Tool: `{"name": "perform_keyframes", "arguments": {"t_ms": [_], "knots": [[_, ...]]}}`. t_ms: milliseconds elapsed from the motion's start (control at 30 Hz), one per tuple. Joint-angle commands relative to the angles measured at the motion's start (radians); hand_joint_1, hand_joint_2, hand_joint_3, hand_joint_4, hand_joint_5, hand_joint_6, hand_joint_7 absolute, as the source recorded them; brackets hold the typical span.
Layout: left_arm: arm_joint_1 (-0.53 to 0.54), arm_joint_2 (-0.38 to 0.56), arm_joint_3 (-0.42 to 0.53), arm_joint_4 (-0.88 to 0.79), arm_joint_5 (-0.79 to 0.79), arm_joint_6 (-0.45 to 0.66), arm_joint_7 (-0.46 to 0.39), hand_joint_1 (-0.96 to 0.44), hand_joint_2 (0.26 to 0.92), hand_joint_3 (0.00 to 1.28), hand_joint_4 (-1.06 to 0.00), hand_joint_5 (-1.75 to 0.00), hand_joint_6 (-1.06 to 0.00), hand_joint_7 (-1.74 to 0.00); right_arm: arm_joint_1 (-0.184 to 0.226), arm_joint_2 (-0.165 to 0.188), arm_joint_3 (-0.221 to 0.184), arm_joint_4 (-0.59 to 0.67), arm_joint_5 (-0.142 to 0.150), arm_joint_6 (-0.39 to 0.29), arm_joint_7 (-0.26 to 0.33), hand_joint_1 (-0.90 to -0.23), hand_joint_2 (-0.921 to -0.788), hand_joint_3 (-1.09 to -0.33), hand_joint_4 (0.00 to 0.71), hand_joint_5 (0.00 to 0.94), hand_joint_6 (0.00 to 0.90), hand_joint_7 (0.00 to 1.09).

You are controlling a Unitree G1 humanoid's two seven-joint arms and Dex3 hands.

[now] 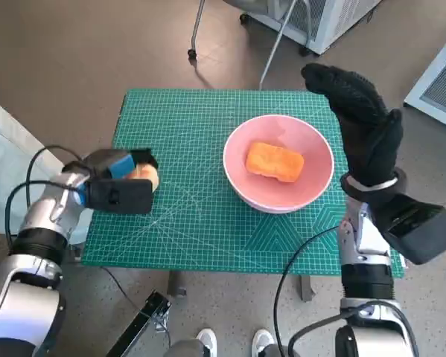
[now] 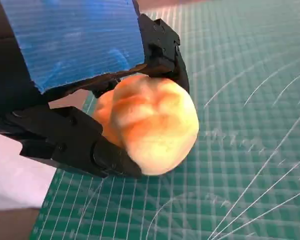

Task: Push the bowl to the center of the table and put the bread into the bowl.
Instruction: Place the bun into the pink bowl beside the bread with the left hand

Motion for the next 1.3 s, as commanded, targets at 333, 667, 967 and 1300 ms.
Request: {"name": "perform_keyframes", "arguments": {"t_ms": [333, 667, 967, 1300], "knots": [[-0.027, -0.029, 0.137, -0.406, -0.133, -0.005, -0.008, 0.00, 0.920, 0.10, -0.65, -1.17, -0.58, -1.24, 0.017, -0.004, 0.012, 0.017, -0.015, 0.015, 0.005, -0.655, -0.921, -0.729, 0.275, 0.013, -0.001, 0.75], [-0.050, -0.165, 0.118, -0.571, -0.152, 0.036, -0.017, 0.00, 0.920, 0.09, -0.64, -1.22, -0.62, -1.17, 0.017, -0.003, 0.016, 0.019, -0.014, 0.016, 0.008, -0.658, -0.921, -0.730, 0.275, 0.013, -0.001, 0.75], [-0.050, -0.309, 0.031, -0.559, -0.158, 0.042, -0.090, 0.00, 0.920, 0.16, -0.53, -1.31, -0.58, -1.24, 0.025, 0.002, 0.023, 0.007, -0.009, 0.020, 0.007, -0.661, -0.921, -0.729, 0.273, 0.012, -0.001, 0.75], [-0.022, -0.321, -0.054, -0.578, -0.114, 0.148, -0.239, -0.09, 0.803, 0.18, -0.12, -0.17, -0.18, -0.64, 0.031, -0.009, 0.017, 0.003, -0.001, 0.017, 0.011, -0.664, -0.921, -0.725, 0.275, 0.013, -0.001, 0.75]]}}
